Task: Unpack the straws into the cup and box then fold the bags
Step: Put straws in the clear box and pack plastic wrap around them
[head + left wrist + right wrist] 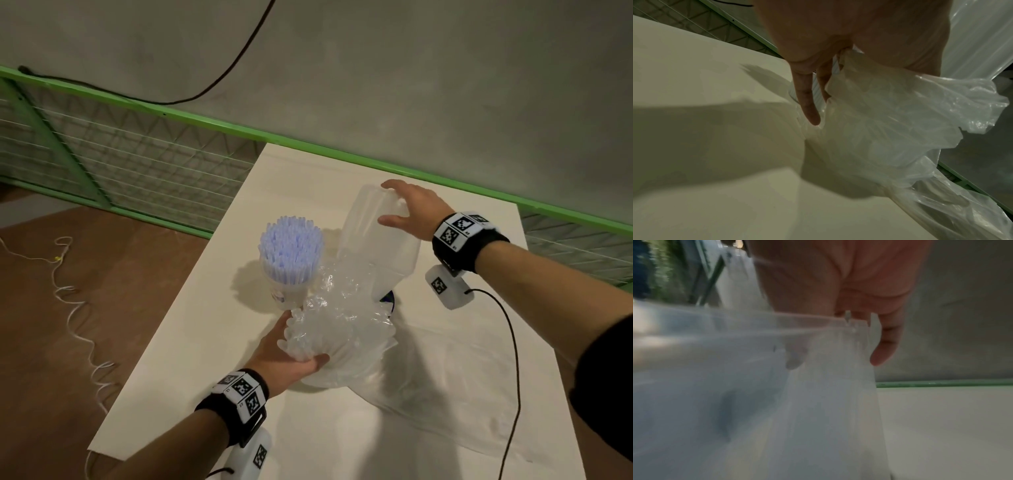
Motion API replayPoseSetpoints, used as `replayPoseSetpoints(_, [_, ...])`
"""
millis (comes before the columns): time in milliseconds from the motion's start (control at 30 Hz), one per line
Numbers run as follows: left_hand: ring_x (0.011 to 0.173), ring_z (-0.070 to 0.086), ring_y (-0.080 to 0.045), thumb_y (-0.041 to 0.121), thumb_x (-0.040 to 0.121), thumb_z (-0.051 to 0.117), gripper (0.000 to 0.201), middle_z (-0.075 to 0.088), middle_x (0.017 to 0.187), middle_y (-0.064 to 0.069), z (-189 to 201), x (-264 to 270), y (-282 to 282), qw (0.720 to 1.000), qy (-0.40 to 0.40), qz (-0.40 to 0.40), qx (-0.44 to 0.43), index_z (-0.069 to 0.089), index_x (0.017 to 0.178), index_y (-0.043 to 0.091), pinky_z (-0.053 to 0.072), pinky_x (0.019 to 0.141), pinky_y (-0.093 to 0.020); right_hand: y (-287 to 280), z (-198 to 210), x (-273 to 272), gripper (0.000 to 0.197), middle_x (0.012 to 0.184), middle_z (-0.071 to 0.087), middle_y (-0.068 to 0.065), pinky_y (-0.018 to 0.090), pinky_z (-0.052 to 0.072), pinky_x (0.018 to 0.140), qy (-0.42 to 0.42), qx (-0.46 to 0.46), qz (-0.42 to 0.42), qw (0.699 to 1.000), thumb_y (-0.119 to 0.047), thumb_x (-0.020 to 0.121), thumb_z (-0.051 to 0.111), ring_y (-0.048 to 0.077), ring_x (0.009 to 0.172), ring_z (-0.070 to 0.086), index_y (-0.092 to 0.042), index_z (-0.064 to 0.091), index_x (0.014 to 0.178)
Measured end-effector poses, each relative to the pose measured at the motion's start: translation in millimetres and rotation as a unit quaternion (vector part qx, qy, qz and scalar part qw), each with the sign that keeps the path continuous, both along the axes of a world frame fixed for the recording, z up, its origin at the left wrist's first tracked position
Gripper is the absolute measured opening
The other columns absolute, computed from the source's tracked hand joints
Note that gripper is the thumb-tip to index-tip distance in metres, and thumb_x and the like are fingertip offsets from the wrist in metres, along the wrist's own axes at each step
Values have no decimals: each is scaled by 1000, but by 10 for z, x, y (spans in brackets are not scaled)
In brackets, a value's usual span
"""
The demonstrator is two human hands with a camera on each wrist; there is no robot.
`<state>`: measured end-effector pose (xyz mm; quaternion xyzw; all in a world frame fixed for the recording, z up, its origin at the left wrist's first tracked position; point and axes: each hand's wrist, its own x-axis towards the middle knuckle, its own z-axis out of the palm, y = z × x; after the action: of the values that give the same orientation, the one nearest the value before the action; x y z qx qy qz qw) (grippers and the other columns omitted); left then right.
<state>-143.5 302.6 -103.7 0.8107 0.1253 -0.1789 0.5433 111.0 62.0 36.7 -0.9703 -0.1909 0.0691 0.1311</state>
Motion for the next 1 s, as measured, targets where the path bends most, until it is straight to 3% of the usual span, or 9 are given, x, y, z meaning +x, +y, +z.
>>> replayPoseSetpoints(200, [96,61,20,50,63,87,69,70,104,27,29,3,-12,1000,-7,3,-4,59,125,36,39,75,6,41,7,162,60,111,64,-1,36,45,89,-22,-21,19,999,-55,81,69,25,106,58,-27,54,132])
replayPoseSetpoints(300, [98,60,20,53,61,87,75,69,109,26,21,9,-12,1000,-7,3,-7,57,128,36,39,78,5,112,13,140,61,128,59,2,44,41,96,-13,-74,52,996,-61,92,47,30,120,52,-30,40,144])
replayPoseSetpoints(400, [102,59,18,63,56,85,87,67,115,25,-18,11,-10,1000,-5,7,1,55,133,36,41,88,-2,145,130,28,60,152,38,-2,52,28,102,-47,-121,55,990,-62,97,29,27,138,32,-33,28,150])
replayPoseSetpoints(467, [103,59,18,65,55,84,91,66,116,26,-28,13,-12,1000,-6,5,3,53,135,36,42,90,-5,126,299,-135,49,148,43,1,49,29,99,-116,-58,64,990,-50,100,36,27,134,35,-28,41,144])
replayPoseSetpoints(533, [101,59,19,64,56,84,87,66,115,28,-6,17,-12,1000,-14,-3,-1,53,133,37,42,88,-3,94,471,-404,34,123,61,4,42,39,91,-164,66,98,979,-23,95,47,27,113,54,-19,58,127])
replayPoseSetpoints(633, [98,61,17,60,59,83,75,68,109,30,0,17,-1,1000,-20,-5,-8,57,127,39,45,90,-8,-1,639,-1008,42,86,70,0,29,52,76,-105,204,124,965,6,73,43,16,75,65,-13,69,101])
replayPoseSetpoints(700, [98,63,15,59,60,83,72,69,108,29,-11,9,8,1000,-24,-4,-13,58,125,40,48,93,-13,-87,627,-1421,45,90,69,-2,22,51,74,-34,224,121,966,2,70,46,12,78,65,-14,69,105])
replayPoseSetpoints(833, [103,65,10,55,61,85,72,71,111,25,-26,-1,30,998,-32,-4,-47,60,126,37,50,98,-22,-140,301,-1970,64,127,56,-12,18,47,87,100,200,125,967,-22,75,72,10,108,58,-27,49,135])
replayPoseSetpoints(1000, [110,66,1,55,58,90,81,71,117,18,6,-25,53,994,-33,-24,-97,59,129,34,50,101,-29,65,-25,-2184,43,114,63,-17,22,48,87,8,255,84,963,-28,82,77,0,102,58,-26,60,122])
